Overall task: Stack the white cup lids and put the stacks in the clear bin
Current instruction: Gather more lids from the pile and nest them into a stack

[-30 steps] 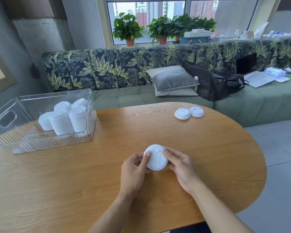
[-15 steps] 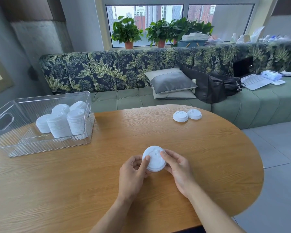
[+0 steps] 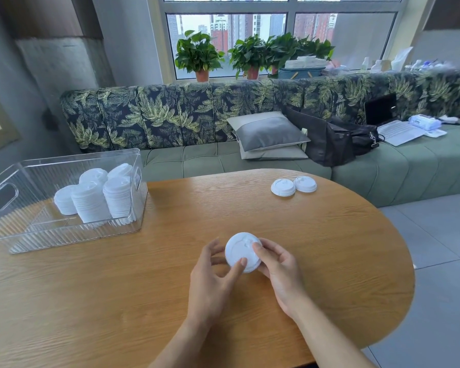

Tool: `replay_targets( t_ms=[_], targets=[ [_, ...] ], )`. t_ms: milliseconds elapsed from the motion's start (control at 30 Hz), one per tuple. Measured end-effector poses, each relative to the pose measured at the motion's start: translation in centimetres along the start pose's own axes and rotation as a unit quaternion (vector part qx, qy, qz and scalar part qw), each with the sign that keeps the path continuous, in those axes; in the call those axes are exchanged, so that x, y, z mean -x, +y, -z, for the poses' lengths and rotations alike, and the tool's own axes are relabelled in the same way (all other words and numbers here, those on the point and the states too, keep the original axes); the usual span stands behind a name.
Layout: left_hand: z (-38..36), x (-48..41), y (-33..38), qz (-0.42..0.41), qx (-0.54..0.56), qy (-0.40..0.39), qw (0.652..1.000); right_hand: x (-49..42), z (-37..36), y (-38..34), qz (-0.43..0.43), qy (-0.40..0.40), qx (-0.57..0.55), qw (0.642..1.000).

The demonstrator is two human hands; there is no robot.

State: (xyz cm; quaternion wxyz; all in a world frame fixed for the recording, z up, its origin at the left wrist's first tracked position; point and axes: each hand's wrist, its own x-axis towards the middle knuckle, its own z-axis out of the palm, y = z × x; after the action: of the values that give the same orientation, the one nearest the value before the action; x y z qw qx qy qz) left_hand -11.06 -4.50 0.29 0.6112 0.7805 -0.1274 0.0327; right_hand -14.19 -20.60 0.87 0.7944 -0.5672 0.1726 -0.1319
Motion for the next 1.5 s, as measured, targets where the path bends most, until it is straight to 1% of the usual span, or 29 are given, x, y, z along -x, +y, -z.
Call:
replay_targets(
  t_ms=[67, 133, 200, 300, 400, 467, 567, 633, 733, 800, 867, 933, 1000, 1067, 1133, 1233, 1400, 1500],
  targets=[
    [-0.4, 0.2, -0.3, -0.056, -0.084, -0.032, 0.994, 0.2, -0.2, 0.1, 0.005, 0.006, 0.026, 1.000],
    [-0.7, 0.0, -0.4, -0.083, -0.147, -0.051, 0.984, 0.3, -0.4, 0.1, 0.008, 0.015, 0.046, 0.999],
    [-0.9, -0.1, -0.4, -0.099, -0.188, -0.043, 0.976, 0.4, -0.5, 0.2, 0.010, 0.024, 0.058, 0.998],
    [-1.6, -0.4, -0.5, -0.145, -0.253, -0.031, 0.956, 0.2, -0.4, 0.2, 0.009, 0.031, 0.062, 0.998],
    [-2.5, -1.1, -0.5, -0.146, -0.280, -0.038, 0.948, -0.3, 0.0, 0.0, 0.000, 0.039, 0.045, 0.998],
    [-3.3, -1.8, -0.5, -0.136, -0.285, -0.049, 0.948, -1.1, 0.6, -0.1, -0.001, 0.060, 0.051, 0.997],
    [-4.6, -3.3, -0.7, -0.135, -0.282, -0.056, 0.948, -3.4, 2.2, -0.8, 0.025, 0.138, 0.075, 0.987],
    [-5.4, -4.6, -0.9, -0.133, -0.277, -0.060, 0.950, -5.2, 3.6, -1.6, 0.050, 0.194, 0.115, 0.973],
    [-6.8, -6.7, -1.3, -0.136, -0.269, -0.093, 0.949, -8.1, 5.7, -2.9, 0.084, 0.234, 0.200, 0.948],
    [-7.6, -8.0, -1.5, -0.135, -0.258, -0.110, 0.950, -10.3, 6.8, -3.5, 0.104, 0.253, 0.284, 0.919],
    [-8.3, -9.4, -1.7, -0.132, -0.249, -0.109, 0.953, -12.9, 7.5, -4.1, 0.120, 0.267, 0.369, 0.882],
    [-9.1, -10.8, -2.0, -0.137, -0.239, -0.104, 0.956, -15.5, 8.2, -4.8, 0.116, 0.277, 0.421, 0.856],
    [-9.8, -12.1, -2.2, -0.147, -0.232, -0.101, 0.956, -17.9, 8.8, -5.4, 0.108, 0.290, 0.451, 0.837],
    [-10.5, -13.3, -2.3, -0.157, -0.234, -0.098, 0.955, -20.1, 9.3, -5.9, 0.108, 0.303, 0.459, 0.828],
    [-11.2, -14.6, -2.4, -0.166, -0.241, -0.095, 0.952, -22.1, 9.6, -6.2, 0.112, 0.308, 0.457, 0.827],
    [-12.5, -16.5, -2.6, -0.170, -0.248, -0.094, 0.949, -24.4, 10.4, -6.4, 0.116, 0.299, 0.480, 0.817],
    [-14.6, -19.1, -2.6, -0.165, -0.246, -0.081, 0.952, -27.4, 11.4, -6.0, 0.091, 0.280, 0.551, 0.780],
    [-15.1, -19.6, -2.5, -0.173, -0.265, -0.091, 0.944, -28.3, 11.5, -5.8, 0.076, 0.283, 0.560, 0.775]
  ],
)
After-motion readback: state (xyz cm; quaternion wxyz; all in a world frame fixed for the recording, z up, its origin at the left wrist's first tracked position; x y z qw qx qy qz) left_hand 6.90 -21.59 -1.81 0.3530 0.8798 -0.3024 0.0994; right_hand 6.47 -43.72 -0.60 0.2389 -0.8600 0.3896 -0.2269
